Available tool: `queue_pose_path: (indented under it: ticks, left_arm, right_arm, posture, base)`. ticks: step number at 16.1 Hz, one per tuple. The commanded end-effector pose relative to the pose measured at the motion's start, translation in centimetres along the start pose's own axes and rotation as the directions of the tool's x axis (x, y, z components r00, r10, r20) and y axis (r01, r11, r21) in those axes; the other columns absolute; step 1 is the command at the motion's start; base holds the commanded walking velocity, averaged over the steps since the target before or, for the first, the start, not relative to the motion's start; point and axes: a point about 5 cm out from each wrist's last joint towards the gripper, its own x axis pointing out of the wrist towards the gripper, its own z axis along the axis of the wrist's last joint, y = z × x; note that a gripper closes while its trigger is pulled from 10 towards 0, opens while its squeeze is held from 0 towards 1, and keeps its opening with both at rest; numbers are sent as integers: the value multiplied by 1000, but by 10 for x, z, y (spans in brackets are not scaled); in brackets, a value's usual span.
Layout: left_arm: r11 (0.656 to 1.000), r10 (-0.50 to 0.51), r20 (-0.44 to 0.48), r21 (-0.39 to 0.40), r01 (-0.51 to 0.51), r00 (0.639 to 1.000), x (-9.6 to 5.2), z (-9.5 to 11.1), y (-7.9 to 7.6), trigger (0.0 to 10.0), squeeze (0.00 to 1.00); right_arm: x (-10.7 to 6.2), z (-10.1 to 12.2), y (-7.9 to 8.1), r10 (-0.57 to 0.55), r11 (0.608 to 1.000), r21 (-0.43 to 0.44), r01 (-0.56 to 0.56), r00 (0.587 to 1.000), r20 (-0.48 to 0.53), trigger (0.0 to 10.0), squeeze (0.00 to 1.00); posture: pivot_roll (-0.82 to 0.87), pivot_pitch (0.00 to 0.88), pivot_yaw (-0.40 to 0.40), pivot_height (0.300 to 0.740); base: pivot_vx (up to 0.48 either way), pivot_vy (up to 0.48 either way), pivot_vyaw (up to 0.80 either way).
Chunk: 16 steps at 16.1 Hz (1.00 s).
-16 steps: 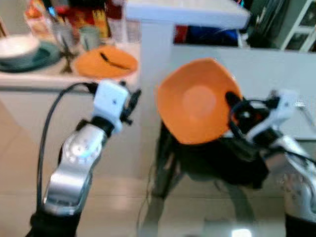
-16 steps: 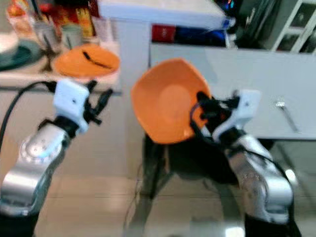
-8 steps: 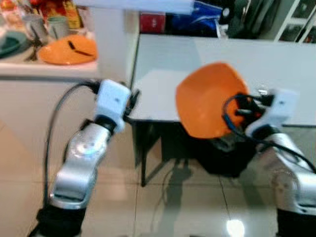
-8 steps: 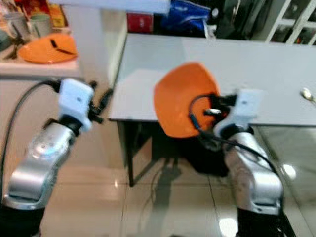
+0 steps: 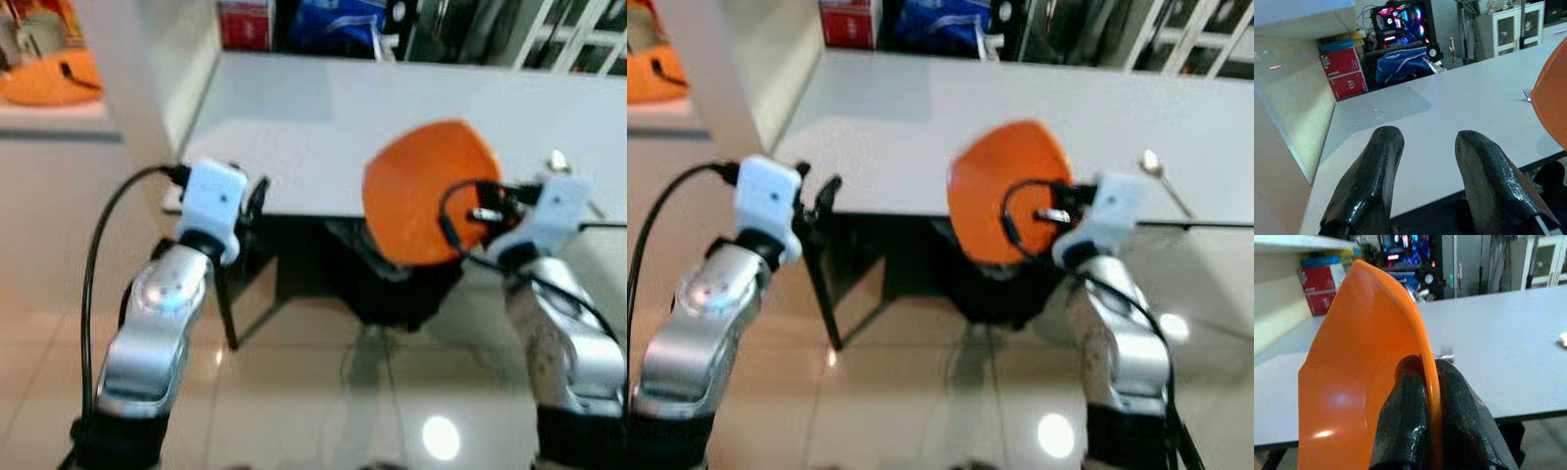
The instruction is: Setting the table
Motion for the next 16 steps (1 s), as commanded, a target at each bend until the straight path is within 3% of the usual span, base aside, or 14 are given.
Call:
queue_pose_path:
  ticks: [1, 5, 8, 10, 12, 16]
  left_arm:
    - [1000, -8, 8, -5, 8, 1000, -1, 1, -4, 10000, 0]
    - [1000, 0, 0, -14, 0, 1000, -1, -3, -3, 10000, 0]
    - [998, 7, -10, -69, -8, 1000, -3, -6, -2, 10000, 0]
    - [998, 35, 1, -49, -35, 999, 0, -2, -3, 10000, 0]
    - [999, -17, 5, -51, 17, 1000, 1, 0, -7, 10000, 0]
    - [998, -3, -4, -61, 3, 1000, 1, -1, -2, 10000, 0]
  right_arm:
    - [0, 5, -8, -57, 998, -6, 57, 998, 42, 10000, 0]
    - [-4, -4, -3, -46, 988, 148, 48, 999, -19, 10000, 0]
    - [-5, -7, 4, -13, 988, 155, 18, 999, -38, 10000, 0]
    - [-5, -6, 1, -11, 988, 155, 18, 999, -43, 10000, 0]
    - [-5, -4, 1, 3, 990, 138, 1, 1000, -30, 10000, 0]
    - [-3, -4, 3, -3, 986, 164, 10, 999, -43, 10000, 0]
  posture:
    - [-26, 25, -29, 740]
    - [-28, 18, -23, 740]
    - [-34, 25, -13, 740]
    - [-29, 27, -11, 740]
    - [-29, 28, -7, 740]
    - [-37, 27, 2, 740]
  base:
    - [0, -480, 0]
    - [0, -480, 0]
    - [0, -320, 0]
    - [0, 0, 0]
    - [0, 0, 0]
    - [390, 0, -113]
